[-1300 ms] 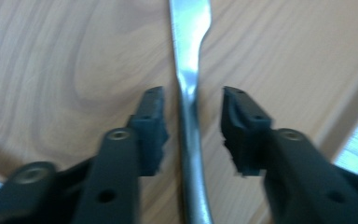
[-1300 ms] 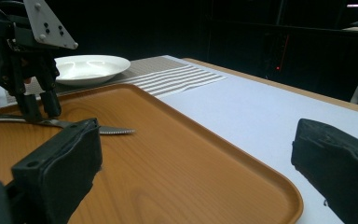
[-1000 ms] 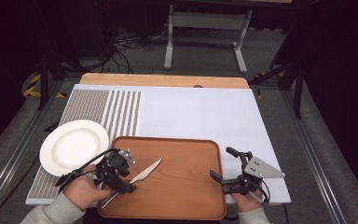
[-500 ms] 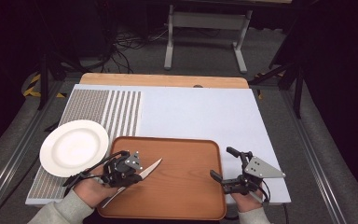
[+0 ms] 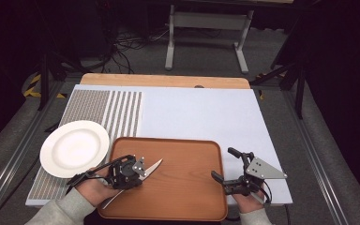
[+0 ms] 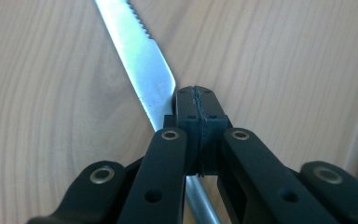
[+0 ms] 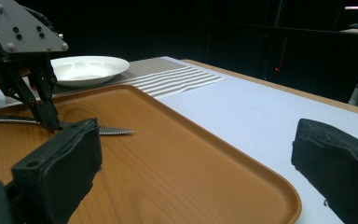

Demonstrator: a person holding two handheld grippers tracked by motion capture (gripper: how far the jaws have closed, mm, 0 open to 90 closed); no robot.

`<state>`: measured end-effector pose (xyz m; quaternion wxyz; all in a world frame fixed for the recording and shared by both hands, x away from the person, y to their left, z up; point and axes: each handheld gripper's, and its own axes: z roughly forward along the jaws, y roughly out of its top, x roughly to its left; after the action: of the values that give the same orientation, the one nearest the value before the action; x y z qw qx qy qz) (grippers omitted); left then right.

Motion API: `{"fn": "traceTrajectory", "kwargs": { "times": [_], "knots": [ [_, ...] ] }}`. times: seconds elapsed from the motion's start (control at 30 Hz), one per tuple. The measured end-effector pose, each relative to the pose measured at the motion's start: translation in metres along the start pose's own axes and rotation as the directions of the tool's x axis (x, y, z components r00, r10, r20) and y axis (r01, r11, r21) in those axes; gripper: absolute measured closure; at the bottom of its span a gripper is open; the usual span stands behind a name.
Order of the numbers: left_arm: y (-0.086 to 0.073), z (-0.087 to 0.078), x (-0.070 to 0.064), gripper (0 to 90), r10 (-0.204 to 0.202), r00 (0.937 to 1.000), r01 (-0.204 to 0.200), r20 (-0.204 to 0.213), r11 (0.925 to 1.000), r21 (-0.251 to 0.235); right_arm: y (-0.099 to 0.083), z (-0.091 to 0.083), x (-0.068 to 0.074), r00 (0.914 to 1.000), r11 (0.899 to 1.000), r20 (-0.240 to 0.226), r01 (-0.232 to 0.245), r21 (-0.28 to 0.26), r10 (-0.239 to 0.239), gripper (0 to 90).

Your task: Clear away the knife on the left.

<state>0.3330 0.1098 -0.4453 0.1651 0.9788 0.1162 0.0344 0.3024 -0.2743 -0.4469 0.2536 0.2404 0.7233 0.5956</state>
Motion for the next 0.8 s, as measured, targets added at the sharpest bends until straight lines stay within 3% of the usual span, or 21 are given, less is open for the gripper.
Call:
{"fn": "traceTrajectory", "kwargs": {
  "times": [0.47, 0.8],
  "knots": [
    [-0.004, -0.001, 0.007, 90.0, -0.043, 0.9991, 0.043, 0.002, 0.9991, -0.001, 0.000, 0.000, 0.000, 1.0000, 1.000, 0.002, 0.002, 0.002, -0.002, 2.1],
    [-0.014, -0.004, 0.014, 89.9, -0.076, 0.9971, 0.076, -0.008, 0.9971, -0.010, 0.000, 0.000, 0.000, 1.0000, 1.000, 0.002, 0.001, 0.002, -0.001, 2.1]
  ]
}}
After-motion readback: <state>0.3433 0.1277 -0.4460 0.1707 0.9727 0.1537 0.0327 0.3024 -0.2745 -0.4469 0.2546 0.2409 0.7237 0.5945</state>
